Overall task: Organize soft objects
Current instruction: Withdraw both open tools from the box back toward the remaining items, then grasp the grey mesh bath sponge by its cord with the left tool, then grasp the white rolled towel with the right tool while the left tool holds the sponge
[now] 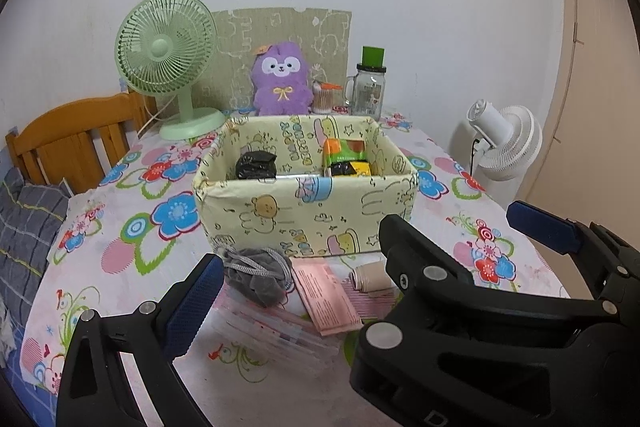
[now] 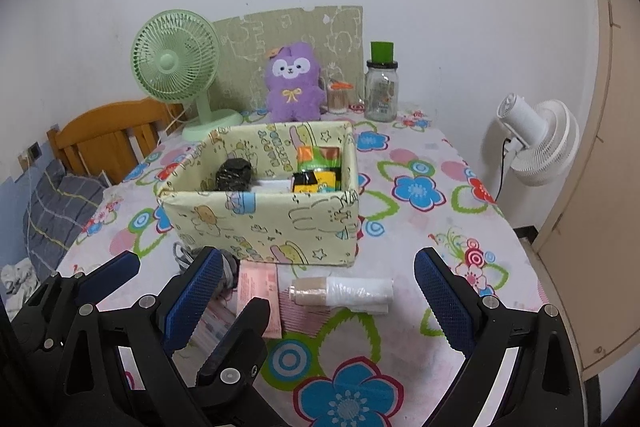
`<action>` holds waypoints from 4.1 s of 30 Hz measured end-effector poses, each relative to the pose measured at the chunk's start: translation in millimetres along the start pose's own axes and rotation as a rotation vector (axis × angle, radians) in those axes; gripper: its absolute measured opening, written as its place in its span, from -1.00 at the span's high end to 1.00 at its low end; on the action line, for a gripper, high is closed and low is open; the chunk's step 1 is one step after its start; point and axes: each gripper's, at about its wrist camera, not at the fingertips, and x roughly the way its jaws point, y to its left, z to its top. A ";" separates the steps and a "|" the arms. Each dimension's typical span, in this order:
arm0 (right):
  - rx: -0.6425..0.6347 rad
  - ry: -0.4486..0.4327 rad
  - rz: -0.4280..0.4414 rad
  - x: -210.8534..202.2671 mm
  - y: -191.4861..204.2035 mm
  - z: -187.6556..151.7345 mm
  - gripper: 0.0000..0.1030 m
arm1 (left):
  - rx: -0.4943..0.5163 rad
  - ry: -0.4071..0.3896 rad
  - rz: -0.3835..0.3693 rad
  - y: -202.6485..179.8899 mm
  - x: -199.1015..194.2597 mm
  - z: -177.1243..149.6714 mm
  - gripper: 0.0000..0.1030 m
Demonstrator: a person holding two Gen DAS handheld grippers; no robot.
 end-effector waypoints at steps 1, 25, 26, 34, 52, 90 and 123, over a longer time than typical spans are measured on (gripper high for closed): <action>0.002 0.003 0.000 1.3 -0.7 -1.5 -0.90 | 0.000 0.004 -0.001 -0.3 1.0 -1.3 -0.96; 0.064 0.128 -0.019 48.2 -30.9 -26.4 -0.90 | -0.004 0.141 -0.013 1.0 54.7 -22.4 -0.96; 0.064 0.132 -0.019 49.9 -32.4 -26.3 -0.90 | -0.005 0.145 -0.015 1.0 56.5 -22.5 -0.96; 0.075 0.167 -0.004 66.7 -39.9 -28.4 -0.90 | 0.043 0.160 0.050 -10.7 69.4 -22.7 -0.93; 0.070 0.190 0.010 77.7 -37.0 -25.0 -0.90 | 0.088 0.160 0.088 -15.7 72.6 -19.2 -0.74; 0.002 0.201 0.009 85.9 17.3 -14.7 -0.90 | -0.050 0.169 0.126 52.8 79.1 -19.6 -0.41; 0.072 0.175 0.027 77.4 -11.1 -12.0 -0.90 | -0.021 0.113 0.091 24.6 59.3 -14.6 0.12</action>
